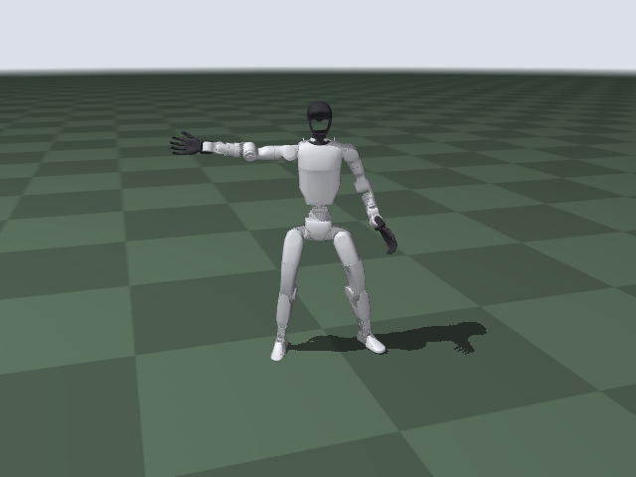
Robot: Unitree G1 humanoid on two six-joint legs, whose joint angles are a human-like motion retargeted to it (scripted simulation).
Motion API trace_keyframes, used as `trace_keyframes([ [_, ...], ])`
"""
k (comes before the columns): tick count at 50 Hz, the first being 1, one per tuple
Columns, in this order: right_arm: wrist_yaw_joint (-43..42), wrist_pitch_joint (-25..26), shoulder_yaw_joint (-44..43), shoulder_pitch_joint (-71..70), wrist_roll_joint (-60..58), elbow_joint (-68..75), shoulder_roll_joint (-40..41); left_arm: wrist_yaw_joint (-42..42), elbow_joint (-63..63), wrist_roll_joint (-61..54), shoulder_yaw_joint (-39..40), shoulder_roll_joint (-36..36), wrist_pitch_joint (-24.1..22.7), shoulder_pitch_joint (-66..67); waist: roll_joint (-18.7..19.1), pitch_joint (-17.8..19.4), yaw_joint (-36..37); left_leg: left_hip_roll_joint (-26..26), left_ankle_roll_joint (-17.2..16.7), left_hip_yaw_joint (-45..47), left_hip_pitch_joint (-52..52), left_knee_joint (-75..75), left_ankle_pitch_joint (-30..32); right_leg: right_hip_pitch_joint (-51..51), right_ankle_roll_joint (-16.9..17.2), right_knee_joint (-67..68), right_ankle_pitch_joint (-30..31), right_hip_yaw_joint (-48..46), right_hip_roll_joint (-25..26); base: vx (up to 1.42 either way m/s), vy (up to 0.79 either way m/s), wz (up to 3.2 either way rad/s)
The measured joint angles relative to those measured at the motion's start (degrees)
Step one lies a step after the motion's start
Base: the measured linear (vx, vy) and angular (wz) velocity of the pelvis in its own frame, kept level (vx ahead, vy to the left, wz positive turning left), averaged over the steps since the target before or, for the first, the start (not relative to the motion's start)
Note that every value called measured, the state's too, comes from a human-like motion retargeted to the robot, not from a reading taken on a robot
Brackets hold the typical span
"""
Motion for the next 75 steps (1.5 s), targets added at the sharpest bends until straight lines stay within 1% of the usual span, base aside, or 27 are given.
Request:
trace_keyframes([
  [5,3.04,-0.07,0.86,-4.82,-4.30,-1.97,-11.90,0.99,3.18,-0.14,0.49,2.25,-1.02,0.44,-5.09,-0.18,1.76,-0.59,-2.46,-2.51,-0.04,-2.97,-3.53,0.25,0.00,2.68,3.11,-2.82,-1.09,-0.02,0.40,0.91],
  [7,9.22,-0.66,0.60,-5.84,-3.83,-5.01,-15.79,0.76,4.65,0.34,0.42,3.65,-0.99,0.15,-7.50,0.31,2.22,-1.62,-2.58,-5.15,-0.43,-3.42,-4.44,0.36,0.00,4.31,5.24,-3.74,-2.42,0.01,0.46,1.00],
  [8,6.85,-1.01,-0.03,-5.97,-5.55,-5.61,-18.00,1.81,5.22,0.48,0.66,4.35,-1.24,0.10,-8.54,0.47,2.56,-1.93,-2.86,-6.25,-0.56,-3.76,-4.69,0.32,0.00,5.04,6.58,-4.05,-2.80,0.02,0.44,0.97],
  [11,5.70,-2.78,-4.28,-3.82,-7.95,-11.55,-23.48,3.70,6.37,0.98,1.02,6.38,-1.80,-0.82,-11.30,1.40,3.63,-2.58,-3.02,-9.59,-0.95,-4.72,-4.98,-0.10,0.00,7.88,10.82,-4.32,-3.54,0.02,0.39,0.97],
  [13,4.93,-4.40,-10.29,1.13,-10.09,-16.10,-27.37,4.74,6.85,0.89,1.56,7.24,-2.42,-1.80,-12.52,2.23,4.12,-2.55,-3.15,-11.76,-1.15,-5.42,-4.85,-0.65,0.00,10.15,13.51,-3.88,-3.40,0.03,0.31,0.99],
  [14,4.19,-5.03,-19.65,10.18,-12.23,-17.05,-31.27,5.12,7.16,0.69,2.48,6.51,-2.86,-1.74,-12.17,2.30,3.56,-2.36,-3.27,-12.81,-1.16,-5.80,-4.72,-0.92,0.00,11.30,14.75,-3.45,-3.08,0.03,0.26,0.99],
  [15,3.34,-5.57,-31.91,22.22,-14.81,-17.34,-36.10,5.45,7.51,0.44,3.72,5.24,-3.35,-1.37,-11.39,2.16,2.60,-2.11,-3.40,-13.84,-1.14,-6.18,-4.58,-1.18,0.00,12.44,15.96,-2.94,-2.68,0.04,0.22,0.92],
  [16,3.01,-6.25,-36.51,27.45,-18.45,-19.37,-37.39,5.61,7.46,0.30,4.99,5.66,-3.86,-0.45,-12.02,1.61,1.92,-1.65,-3.58,-14.74,-1.28,-6.40,-4.48,-1.47,0.00,13.11,17.30,-2.22,-2.00,0.05,0.19,0.84],
  [17,2.83,-6.75,-40.04,31.78,-22.33,-21.57,-38.25,5.72,7.41,0.20,6.11,6.34,-4.33,0.34,-12.84,1.12,1.45,-1.17,-3.75,-15.59,-1.42,-6.59,-4.40,-1.76,0.00,13.70,18.64,-1.48,-1.28,0.05,0.16,0.74],
  [20,3.42,-5.99,-42.73,38.00,-36.92,-28.60,-38.25,5.41,7.45,0.39,8.13,10.24,-5.36,1.21,-16.86,0.36,1.73,0.19,-4.18,-17.76,-1.81,-6.97,-4.22,-2.60,0.00,15.06,22.36,0.88,0.87,0.05,0.10,0.62],
  [25,5.92,-2.83,-40.83,40.50,-58.17,-37.26,-38.25,4.35,7.69,0.90,8.40,17.00,-6.38,-1.55,-24.52,1.16,6.49,1.62,-4.64,-20.27,-2.28,-7.25,-4.24,-3.21,0.00,15.86,27.22,3.22,3.26,0.05,0.03,0.43],
  [30,5.46,-1.48,-38.37,39.55,-66.67,-48.50,-38.25,3.20,6.81,-1.62,5.98,17.19,-7.49,-6.26,-26.23,5.54,14.92,3.26,-5.41,-21.88,-0.14,-8.12,-4.43,-0.41,0.00,15.57,28.94,3.84,5.34,0.03,-0.01,0.40],
  [35,5.74,-0.45,-37.06,39.36,-69.84,-54.11,-38.25,2.79,6.63,-3.53,4.48,16.64,-7.89,-8.86,-26.69,8.43,21.33,3.88,-5.79,-22.84,0.96,-9.95,-4.08,2.50,0.00,12.66,27.89,4.09,6.32,0.00,0.02,0.31],
  [37,6.62,0.02,-36.41,39.08,-71.56,-55.04,-38.25,2.51,7.04,-2.17,4.98,15.93,-7.77,-8.67,-26.79,9.25,22.59,2.79,-5.86,-23.81,-1.55,-5.76,-5.89,3.57,0.00,11.50,25.29,3.24,4.72,-0.03,0.10,0.22],
  [39,5.96,0.48,-35.00,38.46,-71.88,-55.53,-38.25,3.61,7.30,-3.88,5.04,15.21,-7.76,-8.22,-27.09,9.34,23.61,1.29,-5.03,-23.10,0.63,-9.96,-4.72,3.65,0.00,11.32,21.60,1.87,2.60,-0.02,0.10,-0.04],
  [44,5.95,1.01,-32.97,37.53,-72.54,-54.82,-38.25,4.45,8.34,-3.68,6.51,13.64,-7.19,-5.53,-28.37,10.02,23.88,-4.49,-3.62,-22.23,0.92,-10.53,-5.04,4.57,0.00,10.22,11.57,-5.35,-5.65,-0.02,0.06,-0.02],
  [48,5.84,0.92,-33.03,37.25,-71.36,-51.98,-38.25,4.57,9.01,-2.58,7.49,13.13,-6.73,-3.65,-28.48,9.27,22.73,-6.48,-3.67,-20.14,1.11,-10.49,-5.14,4.57,-0.01,7.99,7.99,-10.18,-8.48,-0.04,-0.14,-0.43],
  [52,5.17,0.72,-35.37,37.78,-67.21,-47.22,-38.25,4.48,9.21,-1.20,8.22,12.37,-6.36,-1.99,-28.20,7.08,20.16,-8.11,-4.05,-17.30,0.68,-9.97,-5.24,3.34,-0.05,6.29,6.33,-13.24,-10.39,-0.04,-0.22,-0.66],
  [56,4.79,0.01,-39.70,39.06,-59.48,-40.27,-38.25,4.53,8.93,-0.29,9.00,11.59,-5.94,-1.03,-27.49,3.95,16.57,-9.13,-4.74,-14.25,-1.17,-7.34,-5.77,1.56,-0.18,5.46,2.64,-15.69,-12.46,-0.03,-0.28,-0.76],
  [59,5.08,-1.18,-43.34,40.43,-53.05,-33.95,-38.25,4.82,8.60,-0.04,9.77,10.72,-5.79,-0.92,-25.77,1.10,13.57,-8.17,-5.51,-11.81,-2.88,-5.33,-5.16,-0.05,0.00,3.94,0.13,-15.37,-11.99,-0.03,-0.39,-0.81],
  [63,5.04,-2.70,-47.36,42.47,-44.86,-26.20,-38.25,5.36,8.03,-0.61,10.11,7.22,-5.63,-1.72,-19.45,-1.35,10.67,-4.09,-6.08,-8.68,-3.64,-3.53,-2.32,-1.25,0.00,0.59,-0.97,-12.07,-7.40,-0.04,-0.48,-0.89],
  [66,4.37,-2.82,-50.50,45.04,-38.09,-20.05,-38.25,5.35,7.33,-1.64,9.21,3.80,-5.24,-2.73,-13.72,-1.59,9.48,-0.92,-5.93,-6.78,-2.98,-2.12,0.59,-1.54,0.00,-0.95,-1.06,-9.18,-3.93,0.01,-0.47,-0.94],
  [71,2.15,-1.77,-57.82,52.26,-25.88,-9.78,-38.25,4.52,5.07,-2.74,4.70,-3.20,-3.80,-3.82,-3.84,0.25,7.66,0.80,-3.00,-4.79,-2.22,2.05,5.71,-1.85,0.00,-1.34,-0.76,-4.84,-2.19,0.03,-0.31,-0.88],
  [72,3.06,-0.63,-59.31,54.56,-25.54,-7.73,-37.98,3.98,4.38,-2.50,3.59,-4.49,-3.22,-3.80,-1.97,0.79,7.06,0.66,-2.09,-4.44,-2.22,3.07,6.68,-1.89,0.00,-1.23,-0.71,-4.04,-2.38,0.04,-0.18,-0.75],
  [73,7.84,2.79,-59.61,58.06,-29.85,-5.49,-37.16,2.25,3.79,-1.89,2.63,-5.39,-2.00,-3.64,-0.47,1.35,6.14,0.25,-0.98,-4.03,-2.20,4.03,7.60,-1.90,0.00,-1.07,-0.70,-3.24,-2.85,0.04,-0.15,-0.70],
  [74,6.80,2.31,-62.36,60.20,-25.21,-4.09,-36.00,1.80,2.87,-2.15,0.93,-6.19,-1.67,-3.94,1.15,2.10,5.81,-0.03,-0.18,-3.53,-2.24,4.84,8.63,-1.97,0.00,-1.03,-0.63,-2.51,-3.14,0.03,-0.14,-0.67],
  [75,2.86,-0.13,-66.33,61.66,-16.11,-3.12,-34.66,2.00,1.80,-2.83,-1.15,-6.94,-1.79,-4.46,2.83,2.95,5.78,-0.23,0.47,-2.98,-2.31,5.57,9.71,-2.05,0.00,-1.06,-0.52,-1.81,-3.34,0.03,-0.12,-0.63],
])
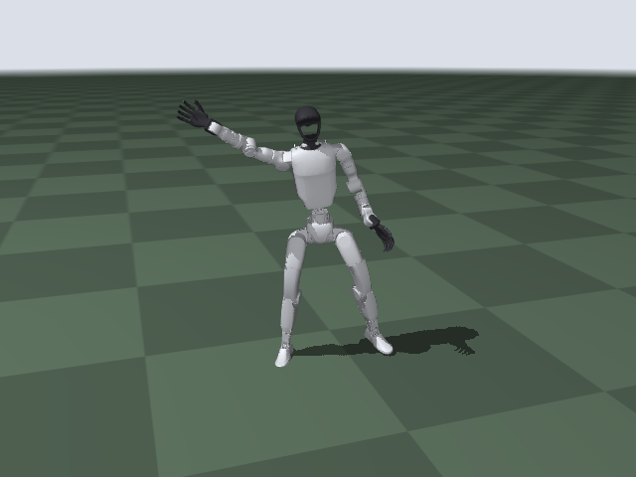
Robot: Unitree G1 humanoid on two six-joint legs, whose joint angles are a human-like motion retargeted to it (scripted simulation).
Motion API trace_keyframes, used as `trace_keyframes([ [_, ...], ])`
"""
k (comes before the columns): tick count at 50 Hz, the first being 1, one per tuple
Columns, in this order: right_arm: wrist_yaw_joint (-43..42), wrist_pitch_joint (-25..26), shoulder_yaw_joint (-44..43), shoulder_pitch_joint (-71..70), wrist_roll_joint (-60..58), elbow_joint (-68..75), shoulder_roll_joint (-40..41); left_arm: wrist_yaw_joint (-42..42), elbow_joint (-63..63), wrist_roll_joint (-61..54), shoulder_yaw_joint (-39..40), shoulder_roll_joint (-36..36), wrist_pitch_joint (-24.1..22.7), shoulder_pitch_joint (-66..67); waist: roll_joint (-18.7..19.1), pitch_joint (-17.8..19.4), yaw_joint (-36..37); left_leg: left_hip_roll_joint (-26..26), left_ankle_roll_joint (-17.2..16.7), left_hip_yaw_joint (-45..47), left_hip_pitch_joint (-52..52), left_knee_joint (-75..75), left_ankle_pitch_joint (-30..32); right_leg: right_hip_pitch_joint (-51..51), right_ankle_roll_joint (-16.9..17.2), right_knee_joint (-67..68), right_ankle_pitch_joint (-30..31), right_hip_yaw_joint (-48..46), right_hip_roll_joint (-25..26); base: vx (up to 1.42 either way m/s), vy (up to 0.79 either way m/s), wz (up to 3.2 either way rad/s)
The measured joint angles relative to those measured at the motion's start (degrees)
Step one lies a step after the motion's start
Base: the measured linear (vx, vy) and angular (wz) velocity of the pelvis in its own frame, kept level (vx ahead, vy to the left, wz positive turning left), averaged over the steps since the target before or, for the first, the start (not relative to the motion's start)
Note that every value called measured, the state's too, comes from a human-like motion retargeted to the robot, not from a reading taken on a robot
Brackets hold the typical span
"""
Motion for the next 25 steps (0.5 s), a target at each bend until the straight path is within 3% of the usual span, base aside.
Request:
trace_keyframes([
  [5,0.43,1.35,-12.11,11.58,14.32,7.60,7.21,-3.12,-4.51,0.27,-6.85,-2.47,1.74,-0.72,8.09,2.80,-1.26,-1.84,3.10,2.11,-0.42,3.25,3.84,-0.03,0.00,-0.78,0.34,3.28,-2.07,0.04,-0.06,-0.53],
  [12,0.43,4.79,-12.39,14.18,25.97,17.55,17.24,-2.97,-5.80,-0.29,-10.87,-6.17,3.08,-0.26,17.26,3.88,-1.88,-5.93,3.85,0.35,-1.08,5.22,6.91,-0.13,0.00,-2.66,0.43,6.99,-6.43,0.05,0.05,-0.33],
  [18,1.09,5.59,-8.23,11.39,29.80,20.22,25.42,-2.09,-4.38,-0.12,-12.03,-7.76,2.89,0.86,20.26,3.71,-1.76,-8.79,1.46,-5.60,-0.70,4.23,6.02,-0.52,-0.01,-3.15,0.36,8.75,-8.23,0.03,0.07,-0.20],
  [20,0.69,4.27,9.88,-6.40,30.31,15.03,35.55,-1.83,-3.38,0.37,-13.43,-5.44,2.64,0.42,17.98,2.89,-0.14,-8.77,0.43,-8.39,-0.70,4.13,3.90,-0.69,-0.01,-3.06,0.25,8.91,-7.72,0.00,0.00,0.00],
  [22,-2.98,-1.12,41.36,-36.74,30.35,6.55,51.01,-2.03,-3.30,0.54,-8.48,1.39,2.41,3.11,10.73,2.75,-4.19,-8.51,-0.25,-10.15,-0.64,3.70,1.27,-0.93,0.00,-2.96,0.19,8.82,-7.15,0.00,0.00,0.00],
  [23,-4.34,-2.53,47.84,-42.96,30.21,5.59,53.07,-2.20,-3.45,0.77,-6.15,2.26,2.41,4.28,9.40,2.86,-6.15,-8.16,-0.44,-10.67,-0.50,3.38,-0.01,-0.86,0.00,-2.83,0.10,8.50,-6.79,0.00,0.00,0.00],
  [25,-5.18,-3.57,52.63,-47.09,29.83,4.68,53.74,-2.26,-3.78,1.16,-4.35,2.87,2.25,5.76,8.01,2.48,-7.49,-7.06,-0.55,-10.46,-0.03,2.65,-2.41,-0.57,0.00,-2.60,-0.07,7.76,-5.86,-0.02,0.08,0.17],
])
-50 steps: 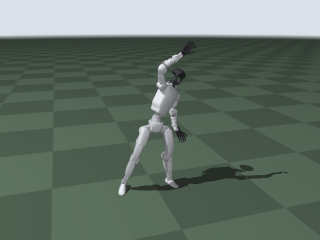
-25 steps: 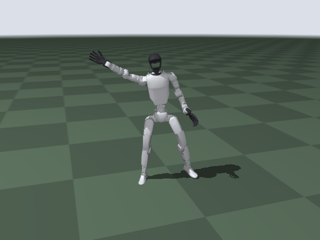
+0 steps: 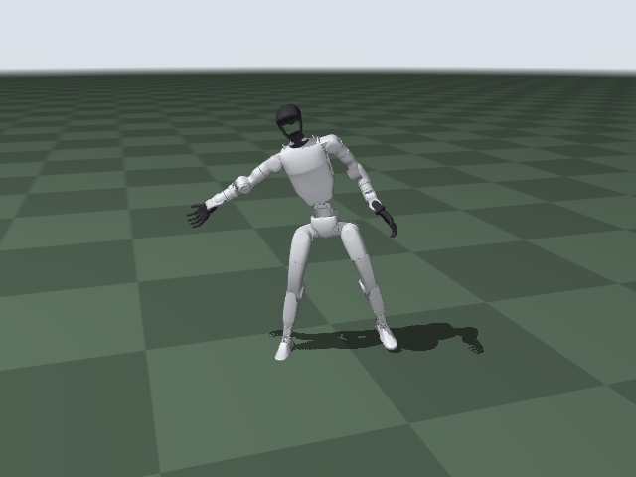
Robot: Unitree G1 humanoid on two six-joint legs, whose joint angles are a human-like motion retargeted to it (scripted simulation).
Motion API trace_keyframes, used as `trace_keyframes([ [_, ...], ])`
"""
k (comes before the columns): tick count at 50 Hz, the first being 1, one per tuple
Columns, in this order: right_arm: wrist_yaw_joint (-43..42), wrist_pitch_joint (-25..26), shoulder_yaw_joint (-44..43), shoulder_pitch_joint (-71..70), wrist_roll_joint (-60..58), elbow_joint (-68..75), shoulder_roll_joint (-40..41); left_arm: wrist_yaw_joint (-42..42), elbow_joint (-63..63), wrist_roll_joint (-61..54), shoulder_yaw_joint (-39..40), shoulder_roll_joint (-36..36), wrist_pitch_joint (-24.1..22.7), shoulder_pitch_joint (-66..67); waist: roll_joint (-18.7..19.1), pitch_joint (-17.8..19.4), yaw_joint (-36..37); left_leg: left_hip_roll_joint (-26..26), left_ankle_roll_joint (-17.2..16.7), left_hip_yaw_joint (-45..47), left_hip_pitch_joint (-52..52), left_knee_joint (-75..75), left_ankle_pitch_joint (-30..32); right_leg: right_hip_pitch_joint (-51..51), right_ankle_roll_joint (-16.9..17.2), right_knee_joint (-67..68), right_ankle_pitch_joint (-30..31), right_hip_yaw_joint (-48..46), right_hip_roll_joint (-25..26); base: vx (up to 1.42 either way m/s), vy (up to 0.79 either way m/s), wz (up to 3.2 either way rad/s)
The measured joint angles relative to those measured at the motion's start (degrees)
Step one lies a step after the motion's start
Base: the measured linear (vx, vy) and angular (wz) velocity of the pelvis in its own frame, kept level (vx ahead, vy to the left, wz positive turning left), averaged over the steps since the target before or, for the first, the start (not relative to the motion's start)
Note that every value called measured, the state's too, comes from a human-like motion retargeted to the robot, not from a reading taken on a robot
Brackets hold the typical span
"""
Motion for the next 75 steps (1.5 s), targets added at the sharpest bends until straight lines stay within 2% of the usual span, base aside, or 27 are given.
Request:
trace_keyframes([
  [8,0.52,-0.38,5.14,-6.00,-3.16,-0.78,-9.80,0.78,0.38,0.26,2.84,0.50,-0.04,-1.55,-5.08,-2.67,0.35,5.40,1.85,10.79,1.04,-3.99,-7.39,0.70,0.00,2.17,0.07,-6.57,3.57,-0.05,0.16,0.60],
  [12,2.42,0.36,6.41,-8.84,-6.23,0.13,-17.26,1.26,1.33,0.35,4.15,1.23,-0.89,-3.13,-8.83,-3.73,1.66,6.44,0.63,14.16,1.52,-7.55,-10.41,0.47,0.00,3.81,1.65,-10.29,4.32,-0.07,0.27,0.84],
  [17,3.80,-0.64,11.70,-10.74,-15.65,-7.05,-24.03,2.77,2.96,1.79,4.26,3.32,-2.06,-3.58,-15.01,-3.75,3.84,4.98,-1.48,10.94,1.04,-10.04,-12.18,1.22,0.00,4.74,6.61,-13.39,2.55,-0.04,0.38,0.75],
  [21,4.82,-2.56,15.75,-12.69,-26.99,-18.73,-29.00,3.77,5.29,4.46,4.47,5.90,-2.27,-4.16,-20.25,-3.16,5.35,2.65,-1.74,7.56,0.44,-11.38,-12.51,1.76,0.00,5.62,11.72,-15.61,0.26,-0.02,0.40,0.72],
  [25,6.05,-3.73,16.19,-14.92,-35.53,-29.35,-35.16,5.14,8.09,6.06,4.81,9.15,-2.52,-6.95,-25.02,-2.10,7.79,1.08,-1.67,4.74,0.06,-13.40,-12.36,1.40,0.00,7.56,16.03,-16.93,-1.04,-0.01,0.33,0.70],
  [28,6.85,-3.15,12.53,-12.63,-40.70,-34.82,-41.18,6.76,9.40,5.57,4.27,11.36,-3.18,-10.38,-27.98,-0.56,10.25,0.42,-1.68,2.49,-0.09,-14.90,-12.01,0.96,0.00,9.42,18.77,-16.67,-1.48,0.01,0.26,0.73],
  [29,7.15,-2.43,3.71,-4.31,-42.75,-34.60,-45.64,7.18,9.95,5.16,4.30,10.98,-3.48,-11.59,-27.95,0.04,10.60,0.33,-1.73,1.70,0.02,-15.37,-11.82,0.93,0.00,10.10,19.66,-16.33,-1.50,0.01,0.21,0.76],
  [30,7.46,-1.52,-8.66,7.51,-44.95,-33.48,-51.22,7.54,10.60,4.69,4.49,10.08,-3.81,-12.81,-27.46,0.66,10.70,0.29,-1.79,0.90,0.20,-15.85,-11.60,0.97,0.00,10.80,20.53,-15.93,-1.47,0.01,0.17,0.77],
  [32,6.88,-0.78,-27.42,26.38,-51.71,-33.11,-57.33,7.81,10.36,4.62,7.26,10.78,-4.61,-10.72,-28.68,-1.19,8.32,0.73,-2.04,-0.81,-0.14,-16.55,-11.11,0.75,0.00,11.50,22.65,-14.78,-0.78,0.02,0.12,0.75],
  [36,7.06,1.25,-30.38,30.36,-64.21,-40.62,-57.33,6.96,9.25,5.50,6.57,16.31,-5.61,-11.80,-33.97,-1.07,10.18,2.58,-2.77,-3.66,-0.97,-17.54,-10.22,-0.10,0.00,12.20,27.05,-10.05,1.95,0.02,0.04,0.61],
  [40,8.51,3.03,-28.23,28.99,-72.84,-48.12,-57.33,6.13,9.09,5.61,4.77,19.15,-6.18,-14.47,-36.79,1.71,14.01,5.03,-3.56,-6.36,-0.28,-18.55,-9.62,-0.06,0.00,14.14,29.58,-3.28,5.72,0.03,-0.04,0.61],
  [46,11.46,5.15,-23.16,24.95,-79.37,-56.33,-57.33,6.93,10.51,3.66,1.01,20.43,-7.00,-18.49,-37.66,9.06,21.79,8.21,-5.16,-10.40,2.19,-18.43,-9.96,2.42,0.00,18.73,29.58,3.89,10.67,0.03,-0.10,0.65],
  [50,12.73,5.85,-20.98,23.16,-82.68,-59.28,-57.33,6.97,11.36,2.47,0.75,21.00,-7.58,-18.82,-37.74,10.90,25.23,9.21,-5.91,-11.83,1.90,-18.54,-9.71,3.93,0.00,17.36,29.58,5.56,12.13,-0.01,-0.04,0.29],
  [55,13.50,6.39,-17.67,20.40,-85.77,-61.65,-57.33,6.96,11.92,0.60,2.76,20.50,-7.95,-16.00,-38.40,10.03,26.70,6.07,-5.10,-11.01,0.28,-19.11,-9.07,5.82,0.00,10.55,28.55,3.00,8.23,-0.07,0.10,-0.12],
  [58,13.52,6.63,-15.31,18.57,-86.23,-61.59,-57.33,7.07,12.56,0.28,4.65,19.91,-7.64,-13.16,-39.47,9.75,26.46,1.66,-3.87,-9.65,0.53,-19.20,-9.22,6.44,0.00,10.53,23.66,-2.10,3.00,-0.04,0.11,-0.28],
  [63,12.93,7.23,-14.16,17.17,-83.07,-58.37,-57.33,7.17,13.60,0.60,8.11,19.04,-6.63,-9.12,-39.38,6.85,24.80,-0.38,-4.16,-5.04,1.25,-18.98,-9.39,6.77,-2.53,11.04,14.06,-16.08,-0.98,-0.04,-0.09,-0.74],
  [68,11.82,6.90,-18.23,19.18,-77.49,-53.79,-57.33,7.51,13.64,0.83,11.02,17.73,-5.79,-6.90,-38.84,2.55,21.60,-2.11,-5.73,1.27,1.25,-18.76,-8.85,6.23,-2.11,9.21,6.12,-27.16,-4.20,-0.06,-0.19,-1.09],
  [72,10.34,6.32,-21.93,21.41,-73.32,-50.15,-57.33,7.50,13.23,1.41,12.57,16.28,-5.59,-6.63,-38.46,-0.81,18.00,-4.87,-6.03,5.76,-0.88,-16.89,-7.79,3.78,0.00,6.28,3.24,-27.87,-7.56,-0.12,-0.23,-1.04],
  [75,8.55,5.68,-25.39,23.69,-68.73,-46.04,-57.33,7.80,12.97,2.27,13.02,15.57,-5.60,-7.81,-37.16,-3.60,15.32,-3.88,-6.03,8.72,-4.45,-13.75,-5.88,-0.14,0.00,3.89,2.75,-24.55,-6.81,-0.17,-0.40,-1.02],
])
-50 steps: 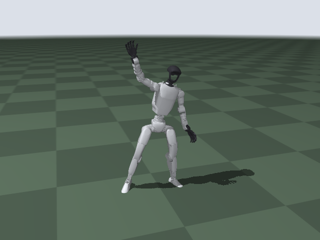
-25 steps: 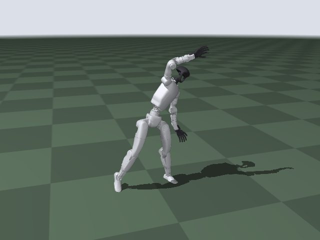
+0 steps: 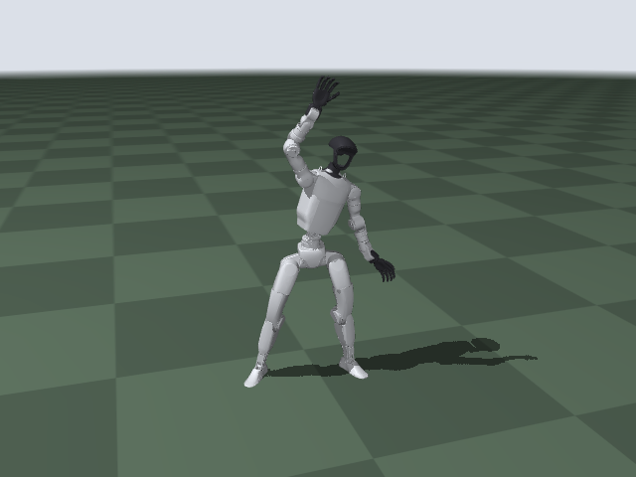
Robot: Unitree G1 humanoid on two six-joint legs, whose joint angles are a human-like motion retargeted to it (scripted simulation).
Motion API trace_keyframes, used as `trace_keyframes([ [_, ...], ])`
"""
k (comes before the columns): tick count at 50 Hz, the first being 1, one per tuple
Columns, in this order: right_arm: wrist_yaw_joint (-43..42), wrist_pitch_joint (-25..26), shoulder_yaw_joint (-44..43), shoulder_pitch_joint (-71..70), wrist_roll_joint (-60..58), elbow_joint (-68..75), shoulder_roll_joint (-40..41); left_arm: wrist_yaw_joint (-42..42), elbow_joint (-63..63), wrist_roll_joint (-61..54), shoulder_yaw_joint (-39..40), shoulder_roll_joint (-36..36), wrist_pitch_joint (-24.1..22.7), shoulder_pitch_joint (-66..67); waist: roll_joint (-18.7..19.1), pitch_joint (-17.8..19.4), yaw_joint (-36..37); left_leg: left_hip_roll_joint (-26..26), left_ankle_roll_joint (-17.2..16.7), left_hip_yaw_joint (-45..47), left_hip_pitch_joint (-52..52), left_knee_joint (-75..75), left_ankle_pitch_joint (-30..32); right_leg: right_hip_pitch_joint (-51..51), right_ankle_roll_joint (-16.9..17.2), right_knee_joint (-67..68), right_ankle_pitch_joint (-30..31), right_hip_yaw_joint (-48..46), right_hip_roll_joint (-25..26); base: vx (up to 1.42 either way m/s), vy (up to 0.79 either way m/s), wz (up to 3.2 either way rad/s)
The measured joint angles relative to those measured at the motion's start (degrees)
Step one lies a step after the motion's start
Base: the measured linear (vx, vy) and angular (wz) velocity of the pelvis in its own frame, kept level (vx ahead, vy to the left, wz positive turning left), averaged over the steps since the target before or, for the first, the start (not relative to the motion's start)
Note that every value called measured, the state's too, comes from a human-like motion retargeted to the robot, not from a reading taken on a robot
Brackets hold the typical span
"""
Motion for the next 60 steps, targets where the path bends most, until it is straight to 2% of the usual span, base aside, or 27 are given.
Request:
trace_keyframes([
  [5,-3.79,-0.42,-5.26,5.38,5.02,6.89,0.00,2.99,-1.13,1.66,-1.62,-3.47,-0.11,-2.17,8.65,-0.59,-1.49,7.29,0.38,2.93,1.64,5.26,3.69,0.73,0.00,-2.93,-1.63,5.43,6.29,0.02,-0.52,-1.09],
  [11,-6.49,1.80,-12.29,16.88,8.02,16.03,0.00,2.03,-4.45,4.18,-7.22,-9.01,1.54,-3.85,19.32,3.12,-3.84,8.56,8.14,2.77,3.35,10.16,10.54,2.73,0.00,-3.18,-2.19,10.05,7.09,0.02,-0.33,-0.71],
  [13,-6.83,2.03,-18.53,24.08,11.13,19.21,0.00,0.07,-5.60,4.89,-9.17,-10.76,2.36,-3.82,22.92,4.38,-4.73,8.84,9.47,3.11,3.79,11.77,13.02,2.85,0.00,-2.53,-2.47,11.83,7.24,0.03,-0.26,-0.79],
  [15,-10.42,0.81,-30.08,34.55,16.07,22.01,0.00,-0.48,-6.87,5.69,-10.61,-12.46,2.71,-3.19,26.49,5.26,-5.59,9.43,9.69,3.46,4.23,13.06,15.32,2.72,0.00,-2.03,-2.57,13.63,7.95,0.04,-0.25,-0.89],
  [16,-4.39,3.92,-33.13,39.79,11.32,24.31,0.00,-2.88,-7.14,7.09,-10.81,-12.71,3.75,-2.12,27.65,5.23,-6.55,9.37,9.86,3.55,4.38,13.25,16.41,2.39,0.00,-1.92,-2.54,14.55,8.16,0.04,-0.23,-0.92],
  [17,-1.90,4.72,-36.08,43.33,12.39,26.22,0.00,-4.07,-7.45,7.90,-11.68,-13.45,4.27,-1.52,29.29,5.27,-6.94,9.47,9.76,3.60,4.53,13.33,17.52,2.03,0.00,-1.87,-2.47,15.44,8.59,0.04,-0.23,-0.94],
  [18,-6.49,0.92,-38.80,43.44,25.10,27.31,0.00,-2.86,-7.80,7.50,-13.91,-15.14,3.75,-1.87,31.89,5.44,-6.17,9.88,9.14,3.56,4.70,13.20,18.66,1.62,0.00,-1.99,-2.32,16.28,9.47,0.03,-0.23,-0.94],
  [19,-5.09,1.27,-39.71,44.92,27.18,29.63,0.00,-3.02,-7.82,8.45,-15.04,-16.41,3.94,-1.50,33.93,5.36,-6.25,10.11,8.59,3.42,4.89,13.03,19.56,1.24,0.00,-2.12,-2.17,17.07,10.14,0.03,-0.22,-0.93],
  [20,-0.69,3.70,-39.71,47.09,23.93,32.57,0.00,-3.88,-7.67,10.07,-15.63,-17.46,4.50,-0.79,35.69,5.17,-6.75,10.24,8.08,3.23,5.07,12.84,20.36,0.87,0.00,-2.26,-2.04,17.85,10.71,0.03,-0.20,-0.88],
  [22,-6.79,-1.28,-39.71,41.31,45.37,37.55,0.00,-1.11,-7.85,10.05,-19.70,-21.04,3.85,-1.33,40.70,4.81,-5.34,10.99,6.16,2.33,5.25,11.97,22.07,0.00,0.00,-2.86,-1.64,19.09,12.55,0.02,-0.20,-0.80],
  [23,-7.34,-1.19,-39.71,40.39,49.25,40.80,0.00,-0.73,-7.77,10.66,-20.87,-22.23,3.90,-1.34,42.56,4.68,-5.32,11.22,5.30,1.67,5.32,11.58,22.71,-0.36,0.00,-3.17,-1.47,19.66,13.28,0.02,-0.17,-0.69],
  [27,-7.29,0.83,-39.71,37.25,57.31,53.98,0.96,-1.10,-8.41,13.30,-24.48,-25.41,3.84,-1.57,48.16,4.25,-6.10,11.23,2.48,-2.40,5.09,9.98,24.20,-1.41,0.00,-4.62,-0.80,21.17,15.06,0.01,-0.10,-0.45],
  [30,-6.51,2.21,-39.71,34.91,58.03,61.56,4.95,-2.73,-10.09,14.81,-26.99,-25.39,3.35,-2.42,50.08,4.27,-6.39,10.41,1.37,-5.35,4.73,8.94,24.22,-1.69,0.00,-5.79,-0.38,21.61,15.11,0.00,-0.01,-0.07],
  [35,-6.70,4.15,-39.71,33.60,60.44,61.61,12.44,-4.80,-12.99,13.13,-29.85,-25.10,3.04,-4.09,51.23,4.76,-6.75,8.51,1.56,-6.14,4.52,7.61,24.08,-1.68,0.00,-7.09,0.14,21.35,13.48,-0.01,0.05,0.09],
  [38,-7.04,2.83,-39.71,35.44,65.65,61.60,13.85,-4.63,-13.79,12.43,-29.80,-25.70,3.45,-4.27,51.16,4.78,-6.91,8.25,1.32,-4.77,4.62,7.27,23.06,-1.59,0.00,-7.23,0.37,20.55,13.01,-0.02,0.07,0.21],
  [43,-6.15,1.09,-39.71,35.21,67.43,61.58,14.43,-5.00,-13.95,11.99,-28.53,-24.40,2.98,-2.91,48.76,4.07,-6.76,8.49,0.72,-4.31,4.37,6.96,16.43,-1.44,0.00,-6.91,0.71,18.65,13.36,-0.03,0.08,0.29],
  [51,-7.03,-2.06,-39.71,32.35,63.94,57.90,13.92,-4.61,-11.37,10.18,-23.10,-19.15,2.80,1.08,40.56,1.87,-7.74,10.04,2.73,-1.01,3.17,5.03,3.97,-0.57,0.00,-5.06,0.35,13.03,14.77,-0.05,0.17,0.64],
  [52,-6.70,-1.08,-39.71,33.49,59.63,56.82,13.35,-4.58,-10.95,10.18,-21.94,-18.48,3.07,1.63,39.38,1.68,-8.26,10.23,3.10,-0.11,3.16,4.51,2.88,-0.48,0.00,-4.54,0.20,12.11,14.85,-0.06,0.23,0.92],
  [53,-5.09,2.75,-39.71,37.99,48.54,55.28,11.88,-4.71,-10.56,10.53,-20.28,-18.14,3.66,2.19,38.44,1.63,-9.04,10.41,3.35,0.68,3.26,3.88,1.82,-0.42,0.00,-3.83,0.00,11.18,14.92,-0.06,0.24,0.89],
  [55,-4.10,4.42,-39.71,39.96,41.60,53.31,10.78,-4.37,-9.75,10.61,-17.71,-16.56,3.96,4.10,35.81,0.62,-9.83,11.01,3.42,1.77,3.43,2.71,-0.20,-0.36,0.00,-2.75,0.03,9.62,15.32,-0.05,0.25,0.83],
  [57,-7.22,-3.26,-39.71,29.70,56.88,52.00,11.37,-3.34,-8.77,9.31,-16.14,-14.24,3.04,5.79,32.31,-0.60,-10.24,11.27,2.94,1.28,3.17,1.58,-1.73,-0.40,0.00,-1.85,0.72,8.11,15.41,-0.05,0.29,0.80],
  [60,-5.95,-4.73,-39.71,28.43,55.71,49.43,8.99,-2.10,-6.93,8.13,-12.40,-12.09,2.76,7.15,27.64,-1.22,-11.29,10.77,2.28,-0.88,3.02,0.35,-3.47,-0.20,0.00,-0.07,2.64,6.47,14.39,-0.03,0.37,0.79],
])
